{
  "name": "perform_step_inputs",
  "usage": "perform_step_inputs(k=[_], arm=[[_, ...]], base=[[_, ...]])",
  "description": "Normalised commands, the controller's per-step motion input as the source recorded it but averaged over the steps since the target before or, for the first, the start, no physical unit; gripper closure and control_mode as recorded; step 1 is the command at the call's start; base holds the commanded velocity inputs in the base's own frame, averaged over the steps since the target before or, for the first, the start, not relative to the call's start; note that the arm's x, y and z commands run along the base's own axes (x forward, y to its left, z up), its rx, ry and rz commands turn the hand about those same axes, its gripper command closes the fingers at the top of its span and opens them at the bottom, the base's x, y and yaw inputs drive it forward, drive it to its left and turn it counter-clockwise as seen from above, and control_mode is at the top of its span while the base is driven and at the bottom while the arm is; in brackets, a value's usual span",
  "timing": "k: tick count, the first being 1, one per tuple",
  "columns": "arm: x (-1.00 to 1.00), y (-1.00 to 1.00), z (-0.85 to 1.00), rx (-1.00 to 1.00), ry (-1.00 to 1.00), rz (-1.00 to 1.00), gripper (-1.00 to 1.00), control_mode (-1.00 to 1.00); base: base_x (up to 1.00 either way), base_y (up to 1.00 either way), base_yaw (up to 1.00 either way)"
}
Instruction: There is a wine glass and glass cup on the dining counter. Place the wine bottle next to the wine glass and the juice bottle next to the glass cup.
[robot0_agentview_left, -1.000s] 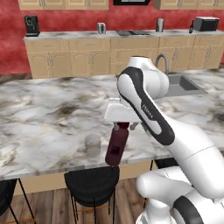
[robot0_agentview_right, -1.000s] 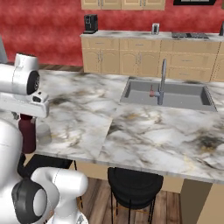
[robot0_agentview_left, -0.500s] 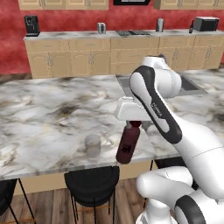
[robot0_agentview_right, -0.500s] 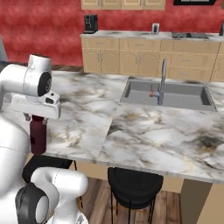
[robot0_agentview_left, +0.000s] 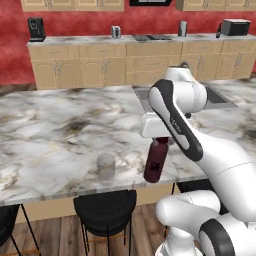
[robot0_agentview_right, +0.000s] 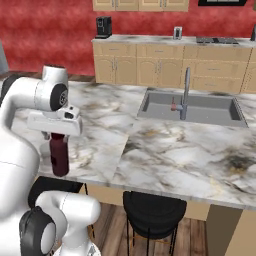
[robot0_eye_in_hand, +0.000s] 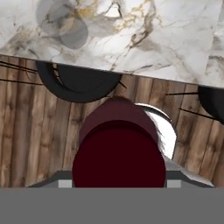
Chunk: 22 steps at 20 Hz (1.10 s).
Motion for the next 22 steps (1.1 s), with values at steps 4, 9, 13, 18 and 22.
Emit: perform_step_inputs(k=[4,9,13,18,22], arm=[[0.46,-0.02,-0.23,-0.15,-0.1,0.0,1.0,-1.0],[0.55,0.0,-0.2,-0.02,-0.01,0.0,1.0,-1.0],[0.55,0.06,-0.18,0.0,0.0,0.0,1.0,-1.0],[0.55,0.14,-0.23,0.0,0.0,0.0,1.0,-1.0],[0.56,0.21,-0.29,0.0,0.0,0.0,1.0,-1.0]], base=[[0.0,0.0,0.0],[0.0,0.0,0.0],[0.0,0.0,0.0],[0.0,0.0,0.0],[0.0,0.0,0.0]])
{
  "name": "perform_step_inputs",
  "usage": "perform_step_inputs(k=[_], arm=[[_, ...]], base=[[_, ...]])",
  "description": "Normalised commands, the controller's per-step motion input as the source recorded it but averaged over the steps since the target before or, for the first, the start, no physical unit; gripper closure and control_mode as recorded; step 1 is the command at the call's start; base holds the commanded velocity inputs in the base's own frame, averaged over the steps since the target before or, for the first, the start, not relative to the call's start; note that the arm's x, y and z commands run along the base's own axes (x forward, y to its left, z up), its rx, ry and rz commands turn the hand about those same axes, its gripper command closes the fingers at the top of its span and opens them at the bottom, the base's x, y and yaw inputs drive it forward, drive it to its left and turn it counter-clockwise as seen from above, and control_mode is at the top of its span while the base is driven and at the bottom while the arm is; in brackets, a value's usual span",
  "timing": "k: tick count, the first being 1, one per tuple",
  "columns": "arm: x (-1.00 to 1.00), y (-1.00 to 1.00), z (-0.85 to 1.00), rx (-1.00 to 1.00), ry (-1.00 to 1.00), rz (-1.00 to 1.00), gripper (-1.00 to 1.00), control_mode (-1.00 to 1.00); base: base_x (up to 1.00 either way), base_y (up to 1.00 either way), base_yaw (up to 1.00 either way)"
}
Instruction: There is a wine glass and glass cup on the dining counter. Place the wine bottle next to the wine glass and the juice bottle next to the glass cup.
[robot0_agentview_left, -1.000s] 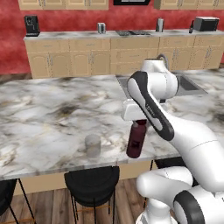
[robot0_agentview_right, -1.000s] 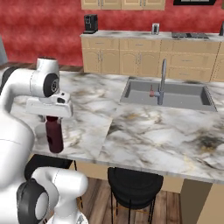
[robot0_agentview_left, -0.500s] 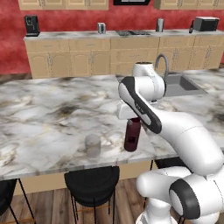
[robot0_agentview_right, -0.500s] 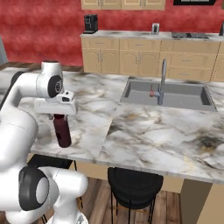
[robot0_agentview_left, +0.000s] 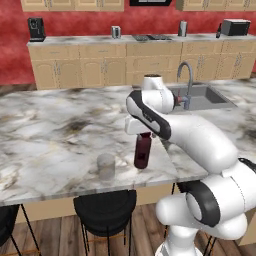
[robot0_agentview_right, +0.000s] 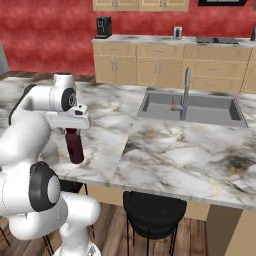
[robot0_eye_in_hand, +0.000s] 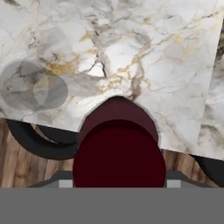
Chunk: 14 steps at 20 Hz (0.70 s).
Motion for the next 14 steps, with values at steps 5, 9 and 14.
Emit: perform_step_inputs(k=[5,9,14], arm=[[0.42,0.23,-0.32,0.0,0.0,0.0,1.0,-1.0],[0.25,0.26,-0.31,0.0,0.0,0.0,1.0,-1.0],[0.29,0.19,-0.31,0.0,0.0,0.0,1.0,-1.0]], base=[[0.0,0.0,0.0],[0.0,0.0,0.0],[0.0,0.0,0.0]])
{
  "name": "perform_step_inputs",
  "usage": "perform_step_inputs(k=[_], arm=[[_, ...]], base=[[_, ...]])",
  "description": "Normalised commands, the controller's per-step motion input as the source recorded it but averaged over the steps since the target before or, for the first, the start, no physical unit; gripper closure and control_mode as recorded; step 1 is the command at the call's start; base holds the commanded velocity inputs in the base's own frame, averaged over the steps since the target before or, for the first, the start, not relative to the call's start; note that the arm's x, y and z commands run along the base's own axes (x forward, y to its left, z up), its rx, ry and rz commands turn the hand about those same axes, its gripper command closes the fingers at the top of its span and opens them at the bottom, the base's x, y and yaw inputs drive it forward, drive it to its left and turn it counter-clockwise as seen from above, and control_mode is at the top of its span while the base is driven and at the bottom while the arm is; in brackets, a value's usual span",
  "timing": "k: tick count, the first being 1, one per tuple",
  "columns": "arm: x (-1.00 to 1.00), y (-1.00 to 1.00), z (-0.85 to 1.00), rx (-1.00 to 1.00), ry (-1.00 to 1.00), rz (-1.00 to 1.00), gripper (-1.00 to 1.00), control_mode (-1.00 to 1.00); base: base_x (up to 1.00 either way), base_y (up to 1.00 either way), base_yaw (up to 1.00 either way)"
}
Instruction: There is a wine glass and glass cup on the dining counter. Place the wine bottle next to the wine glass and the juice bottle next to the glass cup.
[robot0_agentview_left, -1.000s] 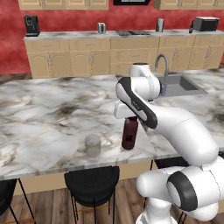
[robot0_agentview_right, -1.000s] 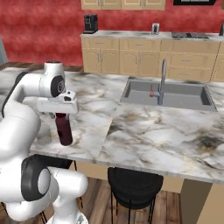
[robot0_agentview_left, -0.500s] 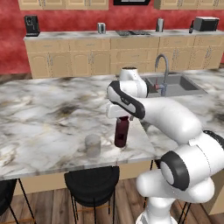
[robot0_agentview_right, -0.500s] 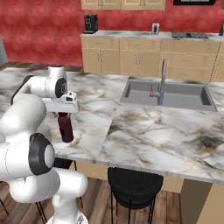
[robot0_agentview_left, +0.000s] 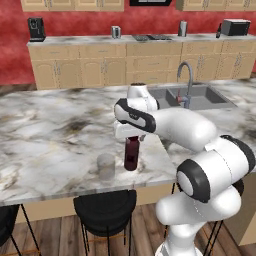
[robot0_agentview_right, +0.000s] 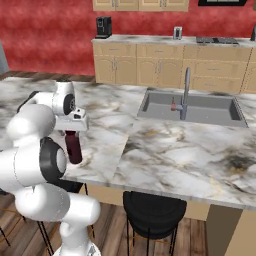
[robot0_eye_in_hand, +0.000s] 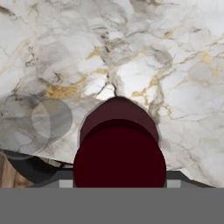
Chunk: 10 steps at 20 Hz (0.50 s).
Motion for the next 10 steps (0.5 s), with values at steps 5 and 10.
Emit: perform_step_inputs(k=[5,10], arm=[[0.38,0.06,-0.26,0.0,0.0,0.0,1.0,-1.0],[0.31,0.12,-0.26,0.0,0.0,0.0,1.0,-1.0]], base=[[0.0,0.0,0.0],[0.0,0.0,0.0]])
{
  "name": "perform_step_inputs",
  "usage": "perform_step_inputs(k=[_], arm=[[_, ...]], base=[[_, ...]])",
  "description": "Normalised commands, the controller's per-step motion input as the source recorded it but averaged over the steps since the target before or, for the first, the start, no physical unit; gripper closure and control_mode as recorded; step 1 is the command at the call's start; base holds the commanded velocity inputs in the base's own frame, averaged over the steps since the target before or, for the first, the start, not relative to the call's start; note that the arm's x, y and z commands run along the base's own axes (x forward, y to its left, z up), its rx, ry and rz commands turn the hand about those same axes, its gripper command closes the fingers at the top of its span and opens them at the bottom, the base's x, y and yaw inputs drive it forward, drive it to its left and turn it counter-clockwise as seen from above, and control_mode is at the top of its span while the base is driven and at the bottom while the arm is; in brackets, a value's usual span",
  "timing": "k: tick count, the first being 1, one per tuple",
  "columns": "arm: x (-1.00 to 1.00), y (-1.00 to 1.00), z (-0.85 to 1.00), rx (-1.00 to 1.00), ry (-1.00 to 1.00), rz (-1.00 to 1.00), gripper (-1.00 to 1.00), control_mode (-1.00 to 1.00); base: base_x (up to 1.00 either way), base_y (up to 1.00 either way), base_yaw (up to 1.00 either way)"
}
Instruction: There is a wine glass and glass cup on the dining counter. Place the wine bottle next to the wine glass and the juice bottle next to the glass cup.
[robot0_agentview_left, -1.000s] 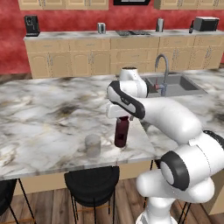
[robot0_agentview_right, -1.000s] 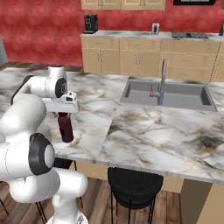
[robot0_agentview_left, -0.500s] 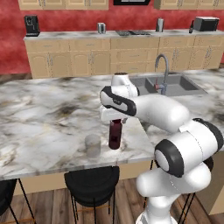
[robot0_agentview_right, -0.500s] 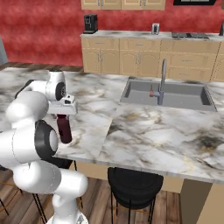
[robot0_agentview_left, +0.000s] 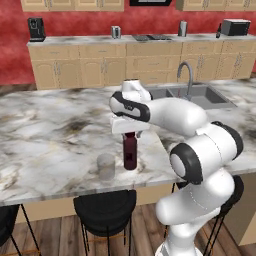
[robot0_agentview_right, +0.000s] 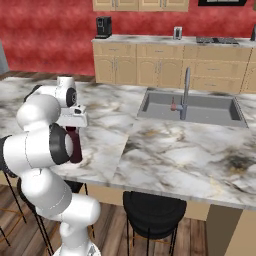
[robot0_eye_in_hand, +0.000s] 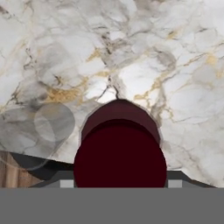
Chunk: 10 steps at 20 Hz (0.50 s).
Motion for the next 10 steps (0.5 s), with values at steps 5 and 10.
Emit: perform_step_inputs(k=[5,10], arm=[[0.09,0.14,-0.23,0.0,0.0,0.0,1.0,-1.0],[-0.05,0.04,-0.28,0.0,0.0,0.0,1.0,-1.0]], base=[[0.0,0.0,0.0],[0.0,0.0,0.0]])
